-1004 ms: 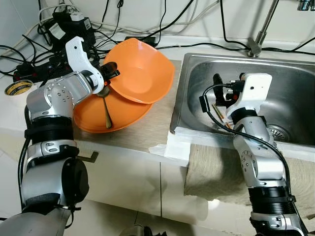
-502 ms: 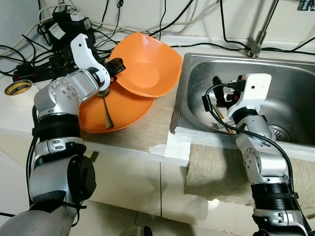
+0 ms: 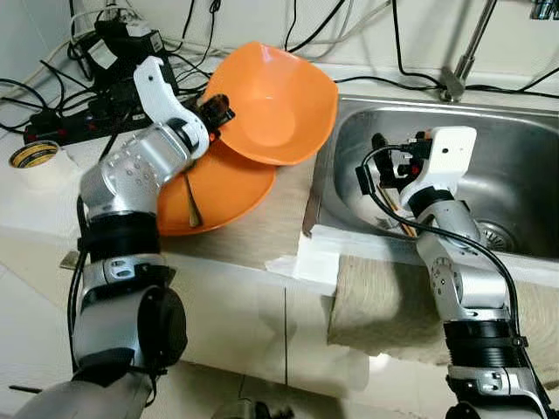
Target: Kitchen organization
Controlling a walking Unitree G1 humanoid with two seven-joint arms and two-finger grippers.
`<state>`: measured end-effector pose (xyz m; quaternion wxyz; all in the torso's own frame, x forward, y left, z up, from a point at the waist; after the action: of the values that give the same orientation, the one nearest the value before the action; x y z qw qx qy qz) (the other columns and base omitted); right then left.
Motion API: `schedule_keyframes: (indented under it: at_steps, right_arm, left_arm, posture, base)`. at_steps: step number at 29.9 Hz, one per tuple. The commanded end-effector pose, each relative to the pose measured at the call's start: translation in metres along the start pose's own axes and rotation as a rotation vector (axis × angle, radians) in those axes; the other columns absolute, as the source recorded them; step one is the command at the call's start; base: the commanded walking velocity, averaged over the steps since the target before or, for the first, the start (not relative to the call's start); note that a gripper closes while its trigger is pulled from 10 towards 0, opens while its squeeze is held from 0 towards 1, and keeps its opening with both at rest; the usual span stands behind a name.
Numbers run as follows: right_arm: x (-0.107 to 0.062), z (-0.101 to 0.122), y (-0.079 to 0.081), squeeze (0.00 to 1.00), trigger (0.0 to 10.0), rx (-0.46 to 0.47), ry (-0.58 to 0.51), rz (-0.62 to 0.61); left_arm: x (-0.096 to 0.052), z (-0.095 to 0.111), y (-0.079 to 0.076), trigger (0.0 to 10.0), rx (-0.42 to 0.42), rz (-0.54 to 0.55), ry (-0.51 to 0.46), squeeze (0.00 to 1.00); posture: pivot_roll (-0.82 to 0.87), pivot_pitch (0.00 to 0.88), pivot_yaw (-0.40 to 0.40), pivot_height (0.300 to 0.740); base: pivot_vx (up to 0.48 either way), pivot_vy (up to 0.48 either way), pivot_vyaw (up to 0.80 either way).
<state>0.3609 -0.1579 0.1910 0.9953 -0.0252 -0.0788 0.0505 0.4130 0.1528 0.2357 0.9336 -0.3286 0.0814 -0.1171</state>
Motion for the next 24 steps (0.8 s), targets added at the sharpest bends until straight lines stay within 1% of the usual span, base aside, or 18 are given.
schedule_keyframes:
  at_steps: [1,4,5,7,9,11,12,13,14,16,19,21,23,24]
  right_arm:
    - [0.003,0.003,0.001,0.0,10.0,0.001,-0.009,0.001]
    - [0.003,0.004,0.002,0.0,10.0,-0.002,-0.015,0.0]
    - [0.004,0.004,0.004,0.0,10.0,-0.009,-0.021,0.001]
    - [0.003,0.004,0.005,0.0,10.0,-0.012,-0.025,0.003]
    - [0.003,0.004,0.005,0.0,10.0,-0.013,-0.026,0.004]
    - [0.003,0.004,0.006,0.0,10.0,-0.01,-0.027,0.006]
    - [0.003,0.004,0.006,0.0,10.0,-0.01,-0.027,0.006]
    - [0.003,0.004,0.006,0.0,10.0,-0.004,-0.026,0.009]
    - [0.003,0.004,0.006,0.0,10.0,-0.004,-0.026,0.009]
    - [0.004,0.005,0.007,0.0,10.0,-0.001,-0.027,0.018]
    - [0.005,0.005,0.008,0.0,10.0,-0.002,-0.03,0.025]
    - [0.005,0.005,0.008,0.0,10.0,-0.005,-0.031,0.028]
    - [0.005,0.006,0.009,0.0,10.0,-0.01,-0.031,0.032]
    - [0.006,0.006,0.009,0.0,10.0,-0.013,-0.032,0.033]
  left_arm:
    - [-0.002,0.013,-0.01,0.0,0.082,-0.017,-0.089,0.0]
    - [-0.001,0.01,-0.011,0.0,0.119,-0.014,-0.096,0.0]
    - [0.0,0.007,-0.012,0.0,0.116,-0.014,-0.094,0.0]
    - [0.0,0.008,-0.013,0.0,0.137,-0.012,-0.119,0.0]
    - [0.0,0.009,-0.014,0.0,0.137,-0.012,-0.133,0.0]
    - [0.001,0.011,-0.017,0.0,0.092,-0.021,-0.142,0.0]
    - [0.001,0.011,-0.017,0.0,0.092,-0.021,-0.142,0.0]
    - [0.002,0.01,-0.02,0.0,0.045,-0.03,-0.133,0.0]
    - [0.002,0.01,-0.02,0.0,0.045,-0.03,-0.133,0.0]
    - [0.003,0.009,-0.026,0.0,-0.034,-0.044,-0.115,0.0]
    - [0.005,0.003,-0.033,0.0,-0.123,-0.068,-0.075,0.0]
    - [0.006,-0.001,-0.034,0.0,-0.146,-0.073,-0.062,0.0]
    - [0.006,-0.005,-0.036,0.0,-0.128,-0.079,-0.047,0.0]
    - [0.006,-0.008,-0.037,0.0,-0.145,-0.082,-0.037,0.0]
  posture:
    - [-0.03,0.0,0.06,0.74]
    - [-0.03,0.0,0.063,0.74]
    - [-0.03,0.0,0.063,0.74]
    - [-0.03,0.0,0.065,0.74]
    - [-0.03,0.0,0.064,0.74]
    - [-0.03,0.0,0.065,0.74]
    - [-0.03,0.0,0.065,0.74]
    - [-0.03,0.0,0.065,0.74]
    - [-0.03,0.0,0.065,0.74]
    - [-0.03,0.0,0.066,0.74]
    - [-0.03,0.0,0.065,0.74]
    - [-0.03,0.0,0.064,0.74]
    - [-0.03,0.0,0.064,0.74]
    - [-0.03,0.0,0.065,0.74]
  base:
    - [0.0,0.0,0.0]
    - [0.0,0.0,0.0]
    - [0.0,0.0,0.0]
    - [0.0,0.0,0.0]
    - [0.0,0.0,0.0]
    - [0.0,0.0,0.0]
    - [0.0,0.0,0.0]
    - [0.0,0.0,0.0]
    - [0.0,0.0,0.0]
    - [0.0,0.0,0.0]
    - [0.0,0.0,0.0]
    - [0.0,0.0,0.0]
    - [0.0,0.0,0.0]
    - [0.0,0.0,0.0]
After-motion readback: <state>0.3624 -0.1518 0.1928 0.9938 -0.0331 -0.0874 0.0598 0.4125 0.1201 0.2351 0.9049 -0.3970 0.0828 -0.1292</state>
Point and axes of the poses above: a point about 5 cm out from each wrist's last joint towards the gripper, its own x axis pointing out of the wrist towards the gripper, its own z axis along the axis of the wrist's last joint, y = z × x, the point moved 3 cm from there along x, pointing out of the wrist towards the gripper, and after that the axes turned 5 degrees about -x, right-handed, at the moved point
